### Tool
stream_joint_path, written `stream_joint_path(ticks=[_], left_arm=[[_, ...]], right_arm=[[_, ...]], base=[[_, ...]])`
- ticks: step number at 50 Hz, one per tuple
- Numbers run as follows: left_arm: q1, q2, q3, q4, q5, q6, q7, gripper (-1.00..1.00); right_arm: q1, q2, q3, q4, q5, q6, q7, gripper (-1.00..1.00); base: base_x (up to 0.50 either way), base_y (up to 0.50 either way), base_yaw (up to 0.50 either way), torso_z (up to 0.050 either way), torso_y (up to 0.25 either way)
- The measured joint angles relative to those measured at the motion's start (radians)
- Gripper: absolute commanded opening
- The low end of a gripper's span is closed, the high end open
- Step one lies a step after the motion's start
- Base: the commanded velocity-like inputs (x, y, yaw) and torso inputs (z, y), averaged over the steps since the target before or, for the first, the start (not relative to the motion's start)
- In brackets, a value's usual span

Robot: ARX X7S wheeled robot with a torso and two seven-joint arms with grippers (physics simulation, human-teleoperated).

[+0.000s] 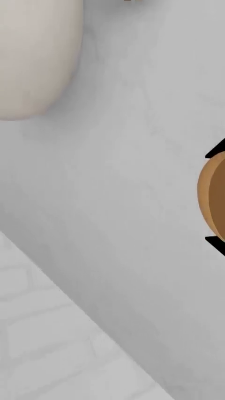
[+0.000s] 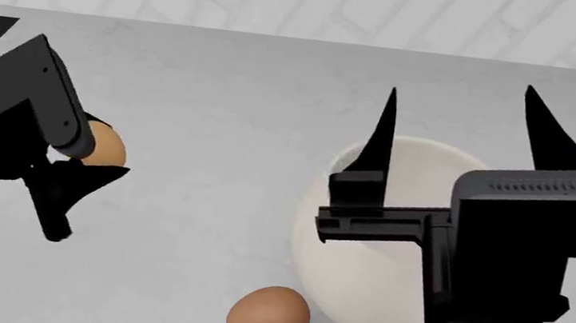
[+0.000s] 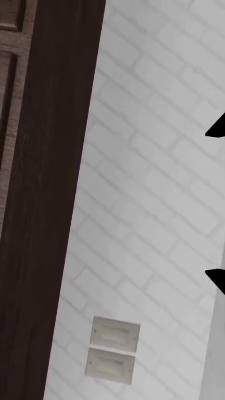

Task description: Place the eggs and milk next to the bowl.

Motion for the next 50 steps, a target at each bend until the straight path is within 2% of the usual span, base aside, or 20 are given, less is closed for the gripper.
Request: stream_joint_path(ticks=[11, 30, 50], left_arm=[[-0.037, 0.103, 0.067, -0.191, 0.098, 0.227, 0.142, -1.00], [-0.062, 0.274, 0.116, -0.521, 0.202, 0.572, 0.268, -1.00], [-0.062, 0.408, 0.130, -0.749, 0.229, 0.766, 0.348, -1.00]], right_arm=[[-0.001, 0.007, 0.004, -0.006, 0.004, 0.009, 0.006, 1.00], [0.001, 0.017, 0.006, -0.014, 0.007, 0.022, 0.016, 1.00], [-0.001, 0.024, 0.010, -0.022, 0.011, 0.029, 0.026, 1.00]], base=[[0.00, 0.00, 0.00, 0.000, 0.000], [0.00, 0.00, 0.00, 0.000, 0.000], [0.00, 0.00, 0.00, 0.000, 0.000]])
